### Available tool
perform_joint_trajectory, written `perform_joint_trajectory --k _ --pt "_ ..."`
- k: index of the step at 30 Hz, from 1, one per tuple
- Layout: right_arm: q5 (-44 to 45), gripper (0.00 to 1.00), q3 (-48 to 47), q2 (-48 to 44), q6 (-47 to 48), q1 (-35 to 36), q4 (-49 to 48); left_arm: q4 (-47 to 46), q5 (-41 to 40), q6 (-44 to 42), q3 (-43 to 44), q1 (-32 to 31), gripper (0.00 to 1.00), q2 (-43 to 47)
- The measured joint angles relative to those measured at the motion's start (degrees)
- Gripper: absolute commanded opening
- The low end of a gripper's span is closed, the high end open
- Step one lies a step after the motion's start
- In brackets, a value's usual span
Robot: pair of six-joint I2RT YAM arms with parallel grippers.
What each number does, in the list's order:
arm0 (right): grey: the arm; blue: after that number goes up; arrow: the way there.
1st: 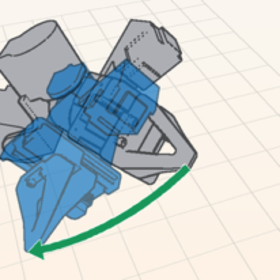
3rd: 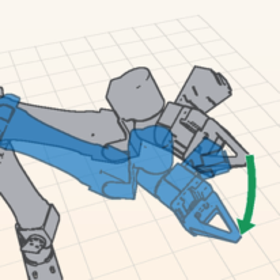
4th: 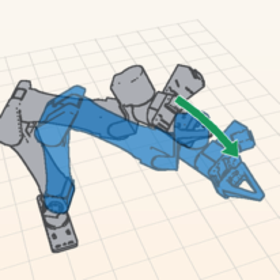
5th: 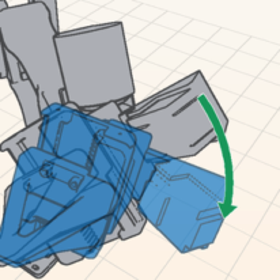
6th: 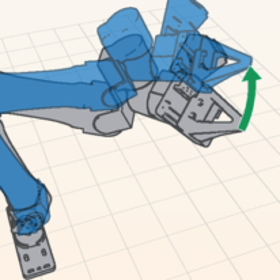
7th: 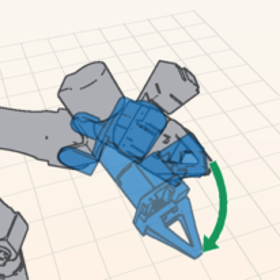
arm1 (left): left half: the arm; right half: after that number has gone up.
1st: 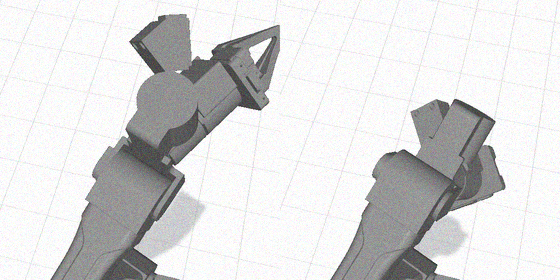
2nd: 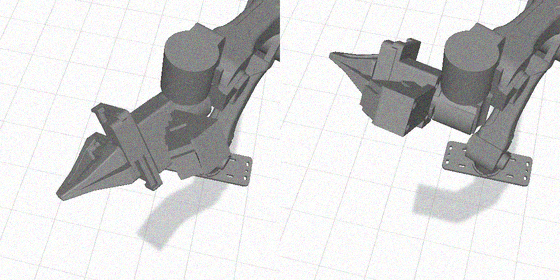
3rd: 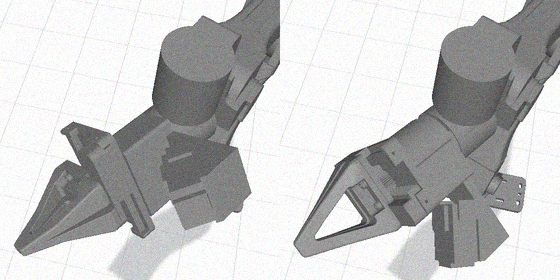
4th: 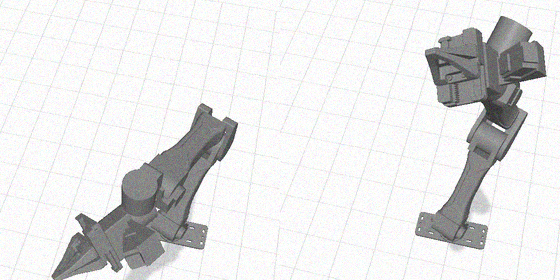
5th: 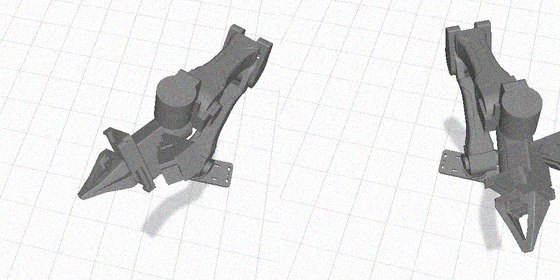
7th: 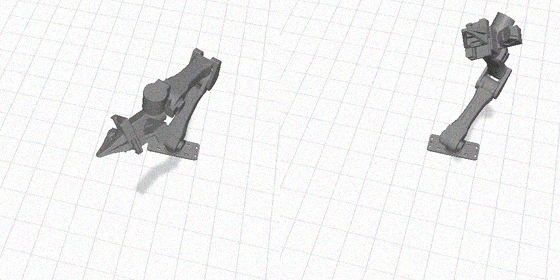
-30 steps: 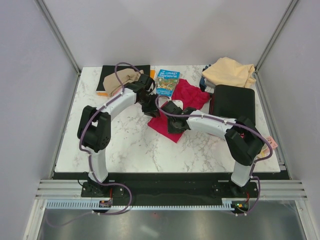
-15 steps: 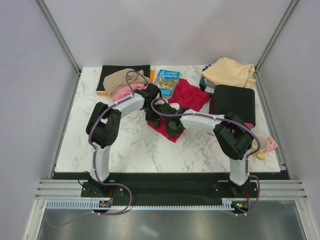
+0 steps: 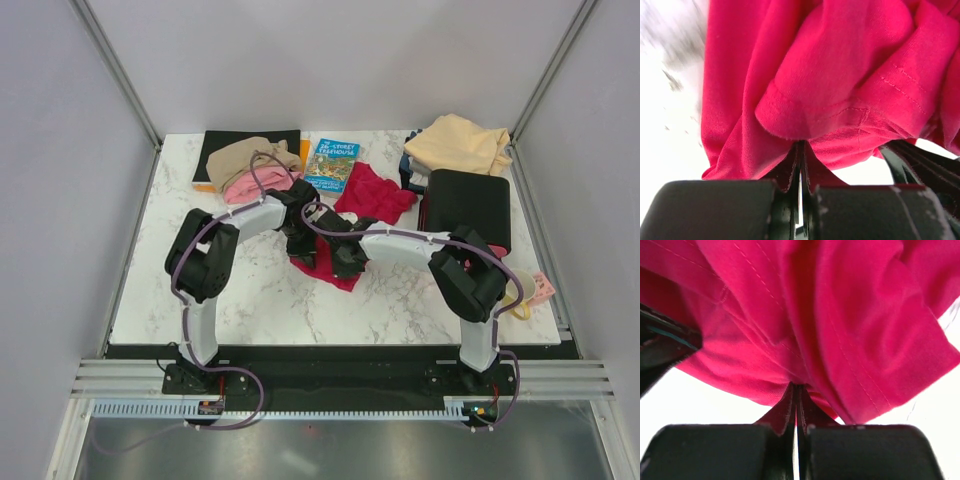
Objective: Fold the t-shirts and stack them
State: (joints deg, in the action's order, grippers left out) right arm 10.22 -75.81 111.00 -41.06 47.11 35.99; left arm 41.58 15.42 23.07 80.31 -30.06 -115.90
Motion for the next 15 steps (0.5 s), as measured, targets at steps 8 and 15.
perform_joint_trajectory --k 8,15 --pt "-2.99 0.00 3.30 -3.52 -3.98 5.81 6.95 4.24 0.42 -0.04 -7.61 -4.63 0.02 5.09" --pt "-4.48 0.00 5.14 -8.28 -7.98 10.29 11.74 9.05 1.22 -0.04 -11.93 -8.00 0.02 9.40"
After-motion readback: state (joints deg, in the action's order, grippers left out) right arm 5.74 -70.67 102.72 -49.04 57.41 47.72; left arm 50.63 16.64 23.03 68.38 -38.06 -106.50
